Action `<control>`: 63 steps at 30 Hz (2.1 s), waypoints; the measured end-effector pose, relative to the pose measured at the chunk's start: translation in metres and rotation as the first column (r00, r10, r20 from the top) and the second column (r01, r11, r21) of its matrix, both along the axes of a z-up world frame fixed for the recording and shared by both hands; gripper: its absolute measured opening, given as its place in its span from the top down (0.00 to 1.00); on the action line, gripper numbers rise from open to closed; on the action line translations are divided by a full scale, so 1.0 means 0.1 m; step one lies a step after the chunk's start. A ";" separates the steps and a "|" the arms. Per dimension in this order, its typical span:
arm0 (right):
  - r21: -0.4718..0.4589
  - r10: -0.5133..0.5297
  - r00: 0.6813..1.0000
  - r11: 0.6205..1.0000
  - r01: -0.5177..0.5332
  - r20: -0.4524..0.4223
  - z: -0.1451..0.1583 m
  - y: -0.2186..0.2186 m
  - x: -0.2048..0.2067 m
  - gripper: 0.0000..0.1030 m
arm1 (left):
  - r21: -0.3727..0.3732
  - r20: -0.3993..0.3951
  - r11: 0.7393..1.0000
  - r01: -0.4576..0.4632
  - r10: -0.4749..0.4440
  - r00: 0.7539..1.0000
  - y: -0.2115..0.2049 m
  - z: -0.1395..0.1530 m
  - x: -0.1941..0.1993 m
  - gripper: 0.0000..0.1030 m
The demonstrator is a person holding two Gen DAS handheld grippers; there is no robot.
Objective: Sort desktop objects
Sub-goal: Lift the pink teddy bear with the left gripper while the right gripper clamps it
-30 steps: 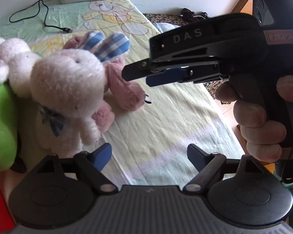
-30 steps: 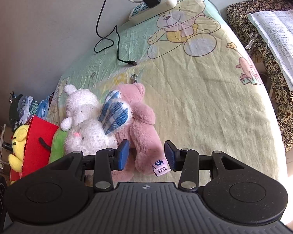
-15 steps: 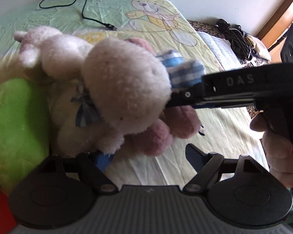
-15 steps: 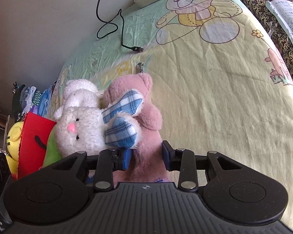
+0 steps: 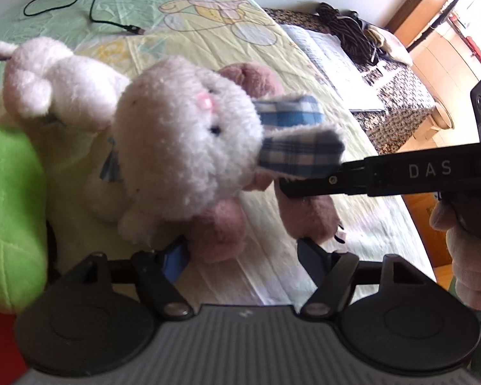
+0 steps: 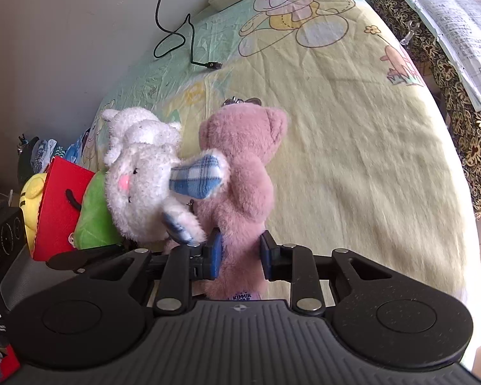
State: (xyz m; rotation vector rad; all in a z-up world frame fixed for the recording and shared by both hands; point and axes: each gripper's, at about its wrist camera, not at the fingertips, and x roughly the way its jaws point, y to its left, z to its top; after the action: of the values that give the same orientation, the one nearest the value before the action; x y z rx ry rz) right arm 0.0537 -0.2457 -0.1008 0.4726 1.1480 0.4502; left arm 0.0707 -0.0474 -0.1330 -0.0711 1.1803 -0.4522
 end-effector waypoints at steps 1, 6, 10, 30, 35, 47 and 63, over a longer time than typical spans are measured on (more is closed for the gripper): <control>0.001 -0.007 1.000 1.000 0.007 -0.007 0.00 -0.03 -0.06 0.74 | 0.002 0.002 1.000 0.020 -0.020 1.000 -0.04 0.00 -0.05 0.28; -0.003 -0.034 0.999 0.999 0.034 -0.033 0.03 -0.14 -0.39 0.74 | 0.004 -0.008 0.995 0.098 -0.098 0.995 -0.15 -0.02 -0.29 0.28; -0.006 -0.044 0.998 0.999 0.044 -0.052 0.04 -0.19 -0.66 0.74 | -0.009 -0.016 0.987 0.162 -0.162 0.987 -0.22 -0.02 -0.50 0.29; 0.021 -0.224 0.967 0.973 0.228 -0.119 -0.08 -0.43 -1.20 0.64 | 0.032 0.073 0.966 0.257 -0.259 0.963 -0.36 0.07 -0.66 0.23; 0.001 -0.264 0.961 0.964 0.265 -0.078 -0.05 -0.46 -1.22 0.57 | -0.018 0.076 0.968 0.249 -0.247 0.966 -0.40 0.07 -0.42 0.16; 0.125 -0.321 0.945 0.937 0.326 -0.061 -0.21 -0.61 -1.11 0.56 | -0.034 -0.001 0.943 0.332 -0.332 0.943 -0.50 -0.01 -0.55 0.17; 0.219 -0.200 0.964 0.947 0.236 -0.177 -0.12 -0.46 -1.27 0.67 | 0.018 -0.029 0.888 0.459 -0.459 0.888 -0.67 0.00 -0.86 0.15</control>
State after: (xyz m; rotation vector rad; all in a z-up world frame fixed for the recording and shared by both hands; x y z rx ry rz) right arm -0.0729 -0.2918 -0.1132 0.8487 1.1778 0.3637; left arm -0.0153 -0.1142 -0.1331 0.2318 1.2258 -0.8571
